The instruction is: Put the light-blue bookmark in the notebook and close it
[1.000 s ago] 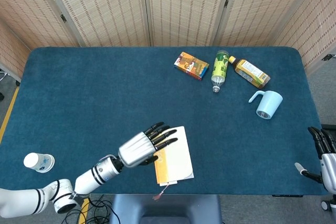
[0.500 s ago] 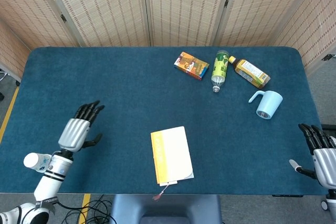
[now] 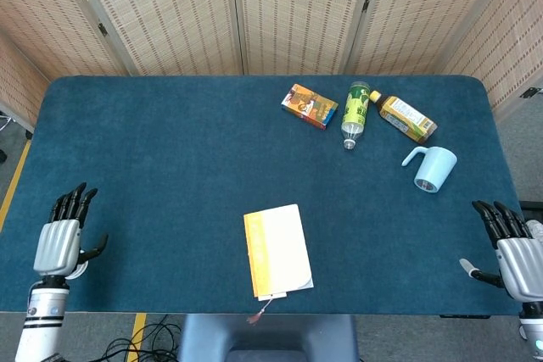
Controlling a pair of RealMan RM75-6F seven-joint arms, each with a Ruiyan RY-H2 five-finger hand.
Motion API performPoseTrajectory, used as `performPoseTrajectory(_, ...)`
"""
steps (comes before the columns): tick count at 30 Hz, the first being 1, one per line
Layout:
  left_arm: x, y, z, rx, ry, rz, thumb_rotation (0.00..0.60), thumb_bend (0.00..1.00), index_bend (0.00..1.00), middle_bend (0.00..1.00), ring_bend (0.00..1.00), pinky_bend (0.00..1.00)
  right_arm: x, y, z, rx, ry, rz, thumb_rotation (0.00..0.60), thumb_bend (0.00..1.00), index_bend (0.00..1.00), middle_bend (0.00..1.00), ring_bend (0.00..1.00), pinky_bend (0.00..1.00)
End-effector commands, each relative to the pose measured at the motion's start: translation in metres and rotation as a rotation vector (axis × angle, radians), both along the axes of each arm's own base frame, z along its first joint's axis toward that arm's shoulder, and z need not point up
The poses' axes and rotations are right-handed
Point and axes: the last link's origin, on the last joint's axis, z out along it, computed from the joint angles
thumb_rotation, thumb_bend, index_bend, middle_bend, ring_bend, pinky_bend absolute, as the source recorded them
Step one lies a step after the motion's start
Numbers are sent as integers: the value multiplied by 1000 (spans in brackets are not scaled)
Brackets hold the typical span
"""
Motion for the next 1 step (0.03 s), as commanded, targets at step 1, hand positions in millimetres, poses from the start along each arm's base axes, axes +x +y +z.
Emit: performPoseTrajectory(1,-2,-19,-4,6,46,-20,600,358,114,0,0,86,-1,1,-2,6,-6,-14,600,101,0,102,32,120)
